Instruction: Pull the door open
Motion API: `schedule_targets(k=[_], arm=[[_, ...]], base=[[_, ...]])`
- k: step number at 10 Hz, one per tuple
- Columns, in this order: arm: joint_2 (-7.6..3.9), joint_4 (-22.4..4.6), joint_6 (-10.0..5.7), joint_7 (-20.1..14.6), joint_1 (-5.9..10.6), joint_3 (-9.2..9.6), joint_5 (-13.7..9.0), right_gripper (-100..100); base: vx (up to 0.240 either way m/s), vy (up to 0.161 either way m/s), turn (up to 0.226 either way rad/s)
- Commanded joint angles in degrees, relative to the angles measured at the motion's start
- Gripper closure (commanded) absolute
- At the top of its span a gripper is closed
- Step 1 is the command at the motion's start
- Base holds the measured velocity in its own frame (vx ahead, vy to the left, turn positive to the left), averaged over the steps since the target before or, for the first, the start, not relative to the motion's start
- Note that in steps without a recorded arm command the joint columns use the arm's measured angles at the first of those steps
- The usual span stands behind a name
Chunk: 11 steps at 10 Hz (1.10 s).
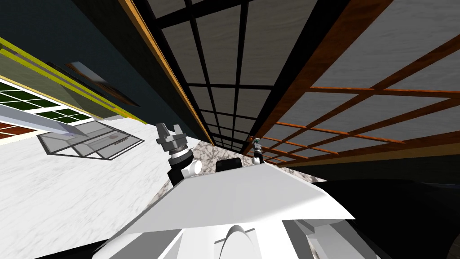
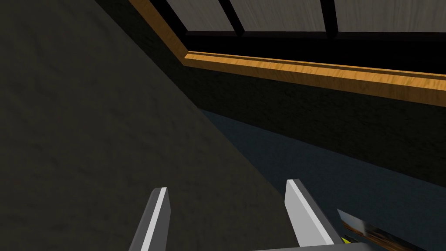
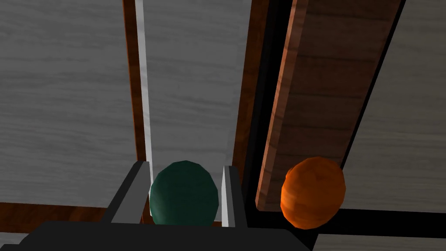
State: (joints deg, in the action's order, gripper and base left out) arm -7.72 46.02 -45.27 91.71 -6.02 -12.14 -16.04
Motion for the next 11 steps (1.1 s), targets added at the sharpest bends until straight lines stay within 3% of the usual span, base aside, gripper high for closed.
schedule_targets(k=[1, 2, 5, 11], arm=[[-0.31, 0.1, -0.22, 0.0, -0.09, -0.37, -0.2, 100], [-0.14, -0.5, 0.09, -1.1, -1.32, -0.24, -0.2, 100], [-0.32, -1.2, 0.18, -2.5, -2.9, -0.55, -0.5, 100], [-0.47, -1.6, 0.24, -4.1, -4.04, -0.7, -0.7, 100]], base=[[0.0, 0.0, 0.0], [-0.082, 0.024, -0.005], [-0.152, 0.04, -0.049], [-0.076, 0.021, -0.027]])
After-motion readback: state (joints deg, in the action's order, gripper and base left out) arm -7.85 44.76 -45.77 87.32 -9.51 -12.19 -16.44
